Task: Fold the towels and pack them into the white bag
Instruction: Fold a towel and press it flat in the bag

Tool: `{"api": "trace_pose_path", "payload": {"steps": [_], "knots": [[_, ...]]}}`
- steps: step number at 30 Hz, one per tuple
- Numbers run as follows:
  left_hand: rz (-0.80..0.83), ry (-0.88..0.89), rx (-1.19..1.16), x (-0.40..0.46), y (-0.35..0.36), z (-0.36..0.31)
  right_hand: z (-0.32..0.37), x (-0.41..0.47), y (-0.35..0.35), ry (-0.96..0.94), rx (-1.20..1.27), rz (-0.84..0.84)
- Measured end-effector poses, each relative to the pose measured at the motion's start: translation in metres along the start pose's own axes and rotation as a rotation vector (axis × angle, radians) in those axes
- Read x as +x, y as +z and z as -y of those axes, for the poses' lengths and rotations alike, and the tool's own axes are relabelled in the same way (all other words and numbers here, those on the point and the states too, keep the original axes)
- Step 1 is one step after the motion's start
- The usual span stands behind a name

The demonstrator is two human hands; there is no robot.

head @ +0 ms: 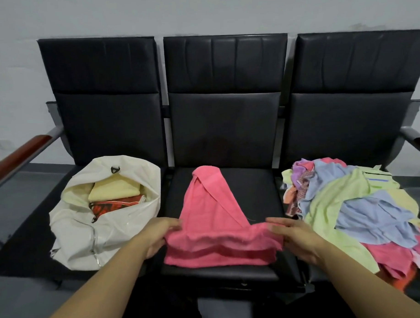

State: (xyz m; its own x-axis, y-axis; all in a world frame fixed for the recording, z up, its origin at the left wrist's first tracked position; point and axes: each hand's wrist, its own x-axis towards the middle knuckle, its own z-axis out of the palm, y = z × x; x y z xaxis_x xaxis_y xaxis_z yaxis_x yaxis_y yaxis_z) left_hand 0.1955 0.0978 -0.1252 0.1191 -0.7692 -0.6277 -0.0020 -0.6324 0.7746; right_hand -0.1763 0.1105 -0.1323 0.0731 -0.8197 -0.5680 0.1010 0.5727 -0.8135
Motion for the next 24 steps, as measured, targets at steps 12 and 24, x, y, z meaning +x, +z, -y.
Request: {"api": "trace_pose_path", "payload": {"steps": [12,24], "knots": [[-0.387,0.344,0.916,0.145,0.024,-0.033,0.046,0.178,0.067,-0.277,-1.377,-0.311],[-0.157,0.555,0.884,0.273,0.056,-0.039,0.030,0.322,0.164,-0.562,-1.383,0.078]]}}
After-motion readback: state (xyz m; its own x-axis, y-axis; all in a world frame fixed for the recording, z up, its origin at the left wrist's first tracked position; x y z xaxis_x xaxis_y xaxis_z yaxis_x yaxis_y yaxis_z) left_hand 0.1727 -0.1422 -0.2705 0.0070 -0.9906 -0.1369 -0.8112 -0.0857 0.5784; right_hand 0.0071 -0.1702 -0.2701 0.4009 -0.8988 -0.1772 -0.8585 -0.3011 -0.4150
